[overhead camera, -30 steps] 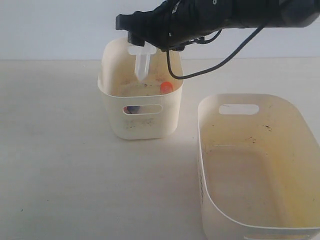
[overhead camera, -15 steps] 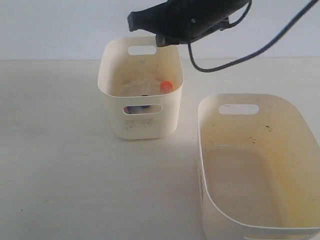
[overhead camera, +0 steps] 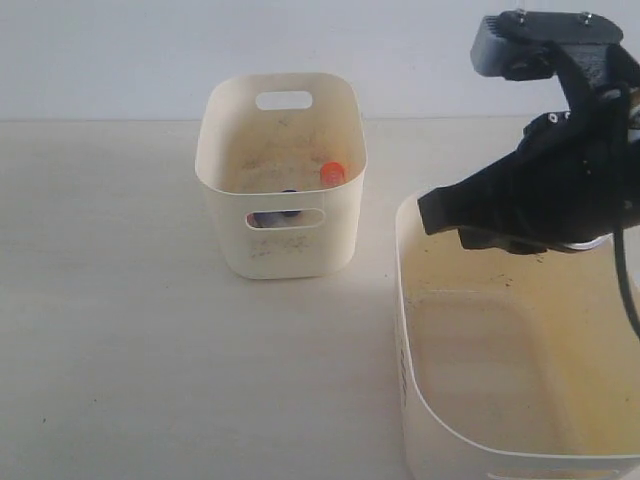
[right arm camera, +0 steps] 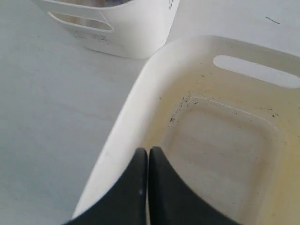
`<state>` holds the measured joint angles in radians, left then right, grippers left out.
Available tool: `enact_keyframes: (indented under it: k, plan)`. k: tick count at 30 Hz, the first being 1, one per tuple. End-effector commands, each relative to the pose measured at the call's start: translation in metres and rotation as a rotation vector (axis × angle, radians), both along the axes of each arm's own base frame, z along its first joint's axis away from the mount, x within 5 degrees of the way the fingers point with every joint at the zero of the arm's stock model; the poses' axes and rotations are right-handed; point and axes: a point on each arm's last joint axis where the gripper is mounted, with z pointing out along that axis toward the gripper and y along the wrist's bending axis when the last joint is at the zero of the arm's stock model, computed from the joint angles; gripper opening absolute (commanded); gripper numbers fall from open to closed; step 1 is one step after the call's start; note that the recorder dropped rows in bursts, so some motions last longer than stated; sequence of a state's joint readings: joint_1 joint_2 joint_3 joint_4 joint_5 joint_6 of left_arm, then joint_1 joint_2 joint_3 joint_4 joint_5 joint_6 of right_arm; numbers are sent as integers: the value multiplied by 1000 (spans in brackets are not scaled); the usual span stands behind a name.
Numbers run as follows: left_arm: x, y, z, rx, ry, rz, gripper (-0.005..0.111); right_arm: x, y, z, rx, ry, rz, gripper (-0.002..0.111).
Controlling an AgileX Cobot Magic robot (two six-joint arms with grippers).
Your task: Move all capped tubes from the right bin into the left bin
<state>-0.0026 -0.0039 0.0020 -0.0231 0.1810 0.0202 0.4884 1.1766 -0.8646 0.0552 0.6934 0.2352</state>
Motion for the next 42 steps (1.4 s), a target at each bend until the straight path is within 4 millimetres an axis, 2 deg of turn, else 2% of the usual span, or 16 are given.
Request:
enact_keyframes:
  k: [1, 11, 16, 20, 25, 30, 35, 38, 42]
  plan:
    - [0, 0, 1, -8, -5, -7, 4, -3, -2, 2, -1, -11, 2, 0]
    - [0, 0, 1, -8, -5, -7, 4, -5, -3, 7, 16, -40, 6, 0]
    - [0, 0, 1, -8, -5, -7, 4, -22, -13, 23, 99, -265, 22, 0]
    - [0, 0, 1, -8, -5, -7, 4, -54, -31, 12, 159, -388, 8, 0]
    - [0, 0, 1, -8, -5, -7, 4, -90, -66, -23, 181, -494, -104, 0]
    - [0, 0, 1, -8, -5, -7, 4, -117, -92, -57, 206, -692, -262, 0]
    - [0, 0, 1, -8, -5, -7, 4, -136, -103, -83, 276, -874, -366, 0]
    - [0, 0, 1, -8, -5, -7, 4, -143, -104, -79, 333, -929, -393, 0]
    - [0, 0, 1, -8, -5, -7, 4, -146, -104, -80, 297, -938, -373, 0]
